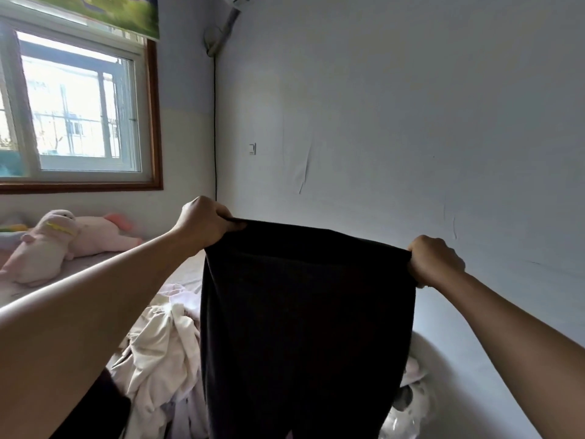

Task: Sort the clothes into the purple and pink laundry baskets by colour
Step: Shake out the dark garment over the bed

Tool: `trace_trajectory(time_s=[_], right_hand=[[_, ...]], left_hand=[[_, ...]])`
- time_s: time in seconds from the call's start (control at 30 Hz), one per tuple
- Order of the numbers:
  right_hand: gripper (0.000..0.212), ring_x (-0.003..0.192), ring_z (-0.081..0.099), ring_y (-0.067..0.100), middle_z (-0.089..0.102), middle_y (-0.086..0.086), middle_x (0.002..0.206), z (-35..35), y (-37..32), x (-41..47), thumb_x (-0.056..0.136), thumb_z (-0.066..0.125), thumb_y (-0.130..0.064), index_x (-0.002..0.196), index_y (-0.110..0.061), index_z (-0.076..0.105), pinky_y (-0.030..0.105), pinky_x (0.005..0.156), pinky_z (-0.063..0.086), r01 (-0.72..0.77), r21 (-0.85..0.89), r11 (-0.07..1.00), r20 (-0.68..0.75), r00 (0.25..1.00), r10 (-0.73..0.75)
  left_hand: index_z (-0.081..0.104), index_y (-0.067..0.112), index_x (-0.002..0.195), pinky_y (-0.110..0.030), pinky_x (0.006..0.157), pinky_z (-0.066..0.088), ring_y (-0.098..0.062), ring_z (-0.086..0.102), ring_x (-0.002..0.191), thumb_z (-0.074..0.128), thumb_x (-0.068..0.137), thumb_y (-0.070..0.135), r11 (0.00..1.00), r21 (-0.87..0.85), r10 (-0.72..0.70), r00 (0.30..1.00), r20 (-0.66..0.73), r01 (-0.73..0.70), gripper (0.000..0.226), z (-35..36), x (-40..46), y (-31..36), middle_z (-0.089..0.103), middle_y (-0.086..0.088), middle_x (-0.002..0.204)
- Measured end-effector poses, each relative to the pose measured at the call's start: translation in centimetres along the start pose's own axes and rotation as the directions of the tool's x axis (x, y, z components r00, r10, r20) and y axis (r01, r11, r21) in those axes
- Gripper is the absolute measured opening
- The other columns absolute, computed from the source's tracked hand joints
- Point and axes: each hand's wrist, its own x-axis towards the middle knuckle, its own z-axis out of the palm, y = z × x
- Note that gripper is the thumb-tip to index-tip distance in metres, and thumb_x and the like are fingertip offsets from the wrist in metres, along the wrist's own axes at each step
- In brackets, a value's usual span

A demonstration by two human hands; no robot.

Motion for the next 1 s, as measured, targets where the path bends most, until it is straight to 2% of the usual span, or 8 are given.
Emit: trace_trajectory(time_s=[0.13,0.2,0.37,0.43,0.57,0.67,0.77,1.0], right_hand=[[0.01,0.052,0.063,0.027,0.063,0.015,0.064,-0.7,0.3,0.7,0.077,0.055,0.01,0.073,0.0,0.056,0.028,0.052,0.048,-0.175,0.274,0.946,0.159,0.978,0.135],[0.008,0.051,0.062,0.031,0.063,0.022,0.069,-0.7,0.2,0.9,0.083,0.052,0.011,0.079,0.005,0.056,0.029,0.044,0.052,-0.307,0.555,0.773,0.317,0.937,0.144],[0.02,0.064,0.06,0.031,0.059,0.021,0.081,0.5,-0.7,1.6,0.086,0.04,0.017,0.087,0.005,0.056,0.03,0.037,0.052,-0.405,0.84,0.361,0.374,0.914,0.156],[0.02,0.067,0.058,0.031,0.058,0.019,0.084,0.9,-1.2,1.8,0.083,0.041,0.015,0.082,0.002,0.056,0.032,0.047,0.052,-0.313,0.818,0.482,0.256,0.949,0.183],[0.022,0.072,0.061,0.031,0.061,0.015,0.077,0.7,-0.7,1.8,0.073,0.049,0.007,0.073,-0.009,0.063,0.027,0.059,0.042,-0.038,0.323,0.946,-0.007,0.999,0.042],[0.028,0.049,0.059,0.023,0.058,0.012,0.064,-0.3,-0.2,1.7,0.082,0.039,0.01,0.072,-0.006,0.06,0.02,0.045,0.035,-0.066,0.485,0.872,0.237,0.97,-0.058],[0.028,0.063,0.069,0.025,0.068,0.015,0.081,-0.9,-0.2,1.2,0.091,0.035,0.006,0.088,-0.002,0.062,0.024,0.05,0.05,-0.187,0.65,0.736,0.389,0.915,-0.111],[0.021,0.07,0.071,0.035,0.068,0.018,0.085,0.6,0.6,1.5,0.092,0.051,-0.014,0.097,0.003,0.061,0.037,0.066,0.058,-0.219,0.712,0.667,0.355,0.932,-0.073]], left_hand=[[0.072,0.01,0.07,-0.022,0.057,0.04,-0.016,0.055,0.061,0.084,0.068,0.028,0.997,0.07,0.021,0.962,0.272,-0.042,0.022,-1.3,-0.4,0.0,0.06,-0.004,0.064],[0.066,0.015,0.061,-0.022,0.053,0.036,-0.013,0.049,0.057,0.082,0.072,0.02,0.981,0.167,0.033,0.941,0.338,-0.094,0.02,-1.8,-0.5,0.2,0.054,-0.001,0.058],[0.063,0.016,0.063,-0.019,0.05,0.036,-0.022,0.054,0.07,0.056,0.079,-0.002,0.923,0.379,-0.004,0.984,0.179,-0.065,0.025,-1.8,0.4,-0.4,0.056,-0.006,0.07],[0.067,0.015,0.066,-0.021,0.054,0.039,-0.027,0.057,0.073,0.054,0.076,-0.002,0.897,0.44,-0.013,0.994,0.109,-0.036,0.023,-2.0,0.8,-0.7,0.06,-0.009,0.072],[0.074,0.017,0.078,-0.029,0.064,0.043,-0.032,0.06,0.081,0.063,0.072,0.003,0.839,0.544,0.003,1.0,0.015,-0.011,0.019,-2.5,1.5,-1.5,0.065,-0.011,0.08],[0.073,0.015,0.08,-0.031,0.062,0.049,-0.031,0.064,0.076,0.061,0.076,-0.002,0.86,0.51,-0.011,1.0,-0.009,0.014,0.021,-2.4,1.5,-1.8,0.067,-0.012,0.08],[0.066,0.008,0.079,-0.025,0.04,0.049,-0.022,0.063,0.044,0.043,0.084,-0.012,0.957,0.264,-0.145,0.985,0.09,0.117,0.031,-2.1,1.4,-1.5,0.066,-0.018,0.067],[0.062,0.004,0.087,-0.024,0.037,0.051,-0.019,0.058,0.039,0.027,0.086,-0.019,0.974,-0.023,-0.21,0.941,0.263,0.224,0.042,-1.9,1.4,-1.0,0.057,-0.017,0.074]])
